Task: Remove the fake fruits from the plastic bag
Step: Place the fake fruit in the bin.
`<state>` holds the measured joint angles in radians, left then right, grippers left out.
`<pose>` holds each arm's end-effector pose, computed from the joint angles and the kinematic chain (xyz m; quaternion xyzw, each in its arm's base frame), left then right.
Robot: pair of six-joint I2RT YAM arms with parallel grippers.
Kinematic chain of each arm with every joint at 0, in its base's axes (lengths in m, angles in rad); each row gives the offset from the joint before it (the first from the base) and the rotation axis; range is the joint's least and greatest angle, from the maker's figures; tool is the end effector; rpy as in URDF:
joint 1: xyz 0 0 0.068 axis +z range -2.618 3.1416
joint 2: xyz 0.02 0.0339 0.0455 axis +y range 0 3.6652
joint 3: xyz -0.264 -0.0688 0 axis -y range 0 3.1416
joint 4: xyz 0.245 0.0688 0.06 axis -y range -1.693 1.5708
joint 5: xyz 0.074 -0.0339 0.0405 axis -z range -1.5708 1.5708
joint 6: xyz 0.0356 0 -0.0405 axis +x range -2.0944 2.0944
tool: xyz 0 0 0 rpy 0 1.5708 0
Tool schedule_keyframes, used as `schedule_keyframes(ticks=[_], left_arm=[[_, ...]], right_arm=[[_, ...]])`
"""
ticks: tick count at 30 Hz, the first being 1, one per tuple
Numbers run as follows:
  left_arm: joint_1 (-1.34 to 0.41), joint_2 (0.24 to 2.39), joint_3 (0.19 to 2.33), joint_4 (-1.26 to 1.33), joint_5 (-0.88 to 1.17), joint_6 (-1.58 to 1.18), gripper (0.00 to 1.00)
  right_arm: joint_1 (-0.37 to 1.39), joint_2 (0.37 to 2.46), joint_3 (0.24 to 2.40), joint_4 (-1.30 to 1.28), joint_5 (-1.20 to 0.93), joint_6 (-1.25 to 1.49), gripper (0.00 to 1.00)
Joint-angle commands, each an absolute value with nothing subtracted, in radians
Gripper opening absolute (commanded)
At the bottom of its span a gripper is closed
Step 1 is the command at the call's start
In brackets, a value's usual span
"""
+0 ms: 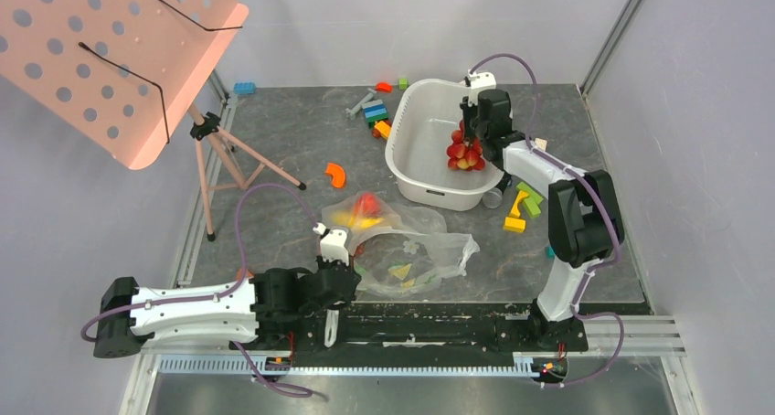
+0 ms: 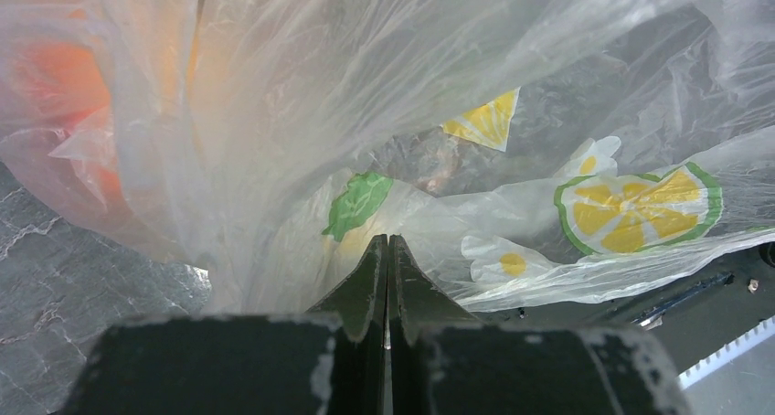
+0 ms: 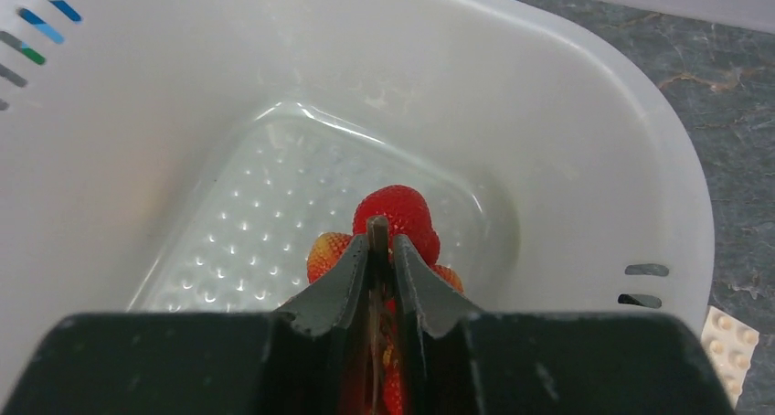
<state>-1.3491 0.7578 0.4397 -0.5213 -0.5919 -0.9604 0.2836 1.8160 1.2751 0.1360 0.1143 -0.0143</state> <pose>0.0521 -0.1409 0.1983 0.0702 0.8966 -0.2028 0.3874 0.4097 0.1152 0.2518 -0.0926 0.8289 0.0265 0.5510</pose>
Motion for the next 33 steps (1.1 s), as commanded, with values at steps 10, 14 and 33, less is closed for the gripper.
schedule_keyframes(ticks=[10, 14, 33], left_arm=[[-1.355, 0.771, 0.484, -0.492, -0.601, -0.944, 0.02], [-1.355, 0.769, 0.483, -0.494, -0.603, -0.942, 0.02], [-1.355, 0.755, 0.581, -0.531, -0.640, -0.874, 0.02]], right_arm=[[0.270, 1.856, 1.353, 0.129, 0.161, -0.036, 0.44], [0.270, 1.801, 1.353, 0.133, 0.160, -0.049, 0.57], [0.545, 1.140, 1.033, 0.105, 0.202, -0.099, 0.71]])
